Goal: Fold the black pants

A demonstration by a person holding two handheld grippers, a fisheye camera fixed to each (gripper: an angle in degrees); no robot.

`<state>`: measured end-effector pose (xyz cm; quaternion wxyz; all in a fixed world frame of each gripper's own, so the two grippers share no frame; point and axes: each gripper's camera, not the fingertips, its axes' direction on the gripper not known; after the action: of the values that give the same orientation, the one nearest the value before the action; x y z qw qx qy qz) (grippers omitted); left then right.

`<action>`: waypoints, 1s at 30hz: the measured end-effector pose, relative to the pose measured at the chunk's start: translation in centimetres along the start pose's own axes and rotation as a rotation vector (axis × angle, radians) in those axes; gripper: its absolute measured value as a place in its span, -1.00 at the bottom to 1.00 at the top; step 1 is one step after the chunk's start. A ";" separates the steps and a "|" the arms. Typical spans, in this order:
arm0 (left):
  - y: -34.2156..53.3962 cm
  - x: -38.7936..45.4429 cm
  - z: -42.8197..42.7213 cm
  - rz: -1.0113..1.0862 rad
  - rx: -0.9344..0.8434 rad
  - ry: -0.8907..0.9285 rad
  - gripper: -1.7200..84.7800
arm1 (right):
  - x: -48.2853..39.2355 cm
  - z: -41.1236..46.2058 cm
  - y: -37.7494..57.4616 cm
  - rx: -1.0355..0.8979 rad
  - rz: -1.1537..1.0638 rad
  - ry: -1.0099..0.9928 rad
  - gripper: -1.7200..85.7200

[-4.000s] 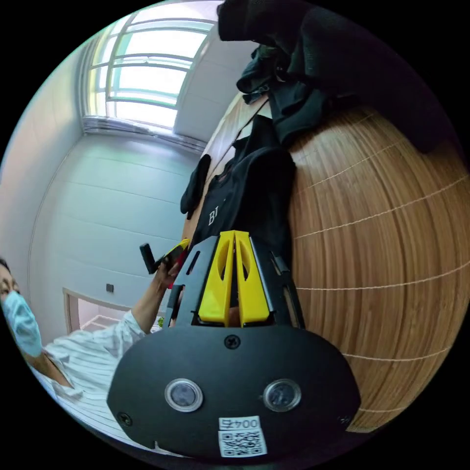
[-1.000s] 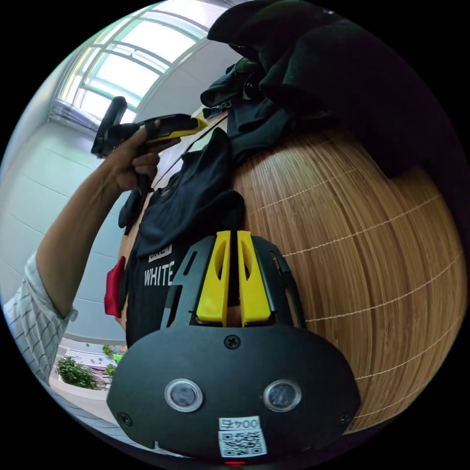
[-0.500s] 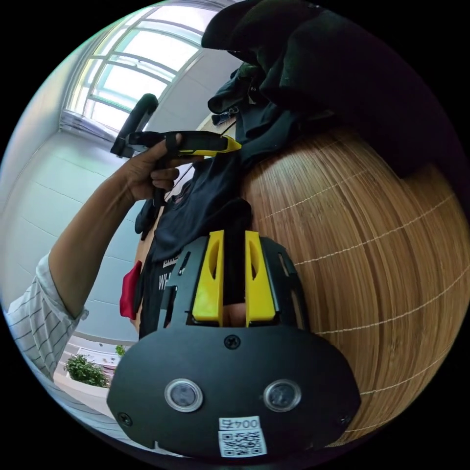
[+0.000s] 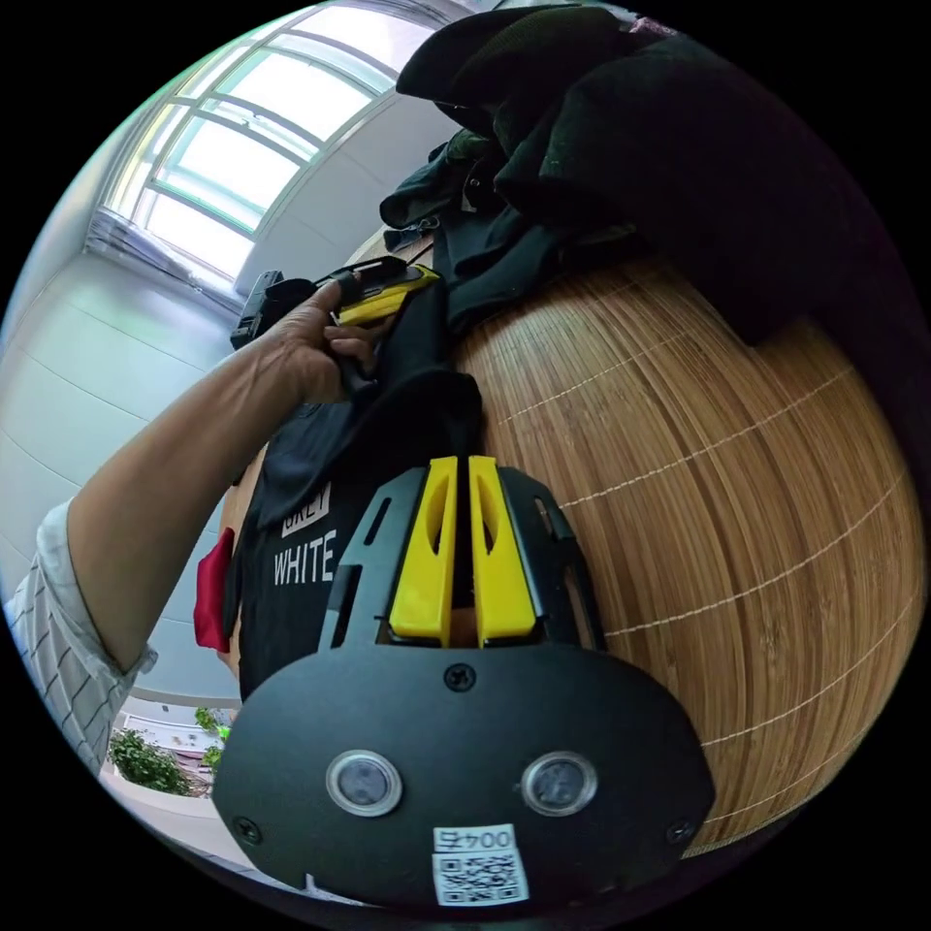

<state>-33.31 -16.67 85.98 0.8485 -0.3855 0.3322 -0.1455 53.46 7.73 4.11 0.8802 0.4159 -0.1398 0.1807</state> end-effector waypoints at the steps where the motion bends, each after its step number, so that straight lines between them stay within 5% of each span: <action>1: 0.3 0.7 -0.5 -0.002 0.019 -0.002 -0.84 | 0.2 0.1 0.0 -0.002 0.006 -0.010 -0.89; 9: 4.0 5.3 -7.7 -0.055 0.206 0.303 -0.61 | 1.1 0.5 0.4 0.007 0.019 -0.074 -0.87; 13: 5.8 6.6 -8.4 -0.110 0.104 0.349 -0.61 | 1.2 0.9 0.9 0.014 0.028 -0.086 -0.87; 19: 6.0 16.5 -9.5 0.218 0.089 0.065 -0.63 | 0.9 1.9 2.2 0.021 0.032 -0.077 -0.86; 24: 11.1 19.9 -11.1 0.244 0.181 0.171 -0.72 | 0.5 3.2 2.8 0.020 0.017 -0.072 -0.87; 30: 28.8 22.0 -18.4 0.373 0.232 0.029 -0.83 | -0.4 4.5 3.8 -0.008 -0.013 -0.045 -0.87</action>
<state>-29.84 -18.94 45.54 0.8946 -0.2150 0.3908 -0.0289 50.98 6.38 9.34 0.8797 0.4172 -0.1578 0.1648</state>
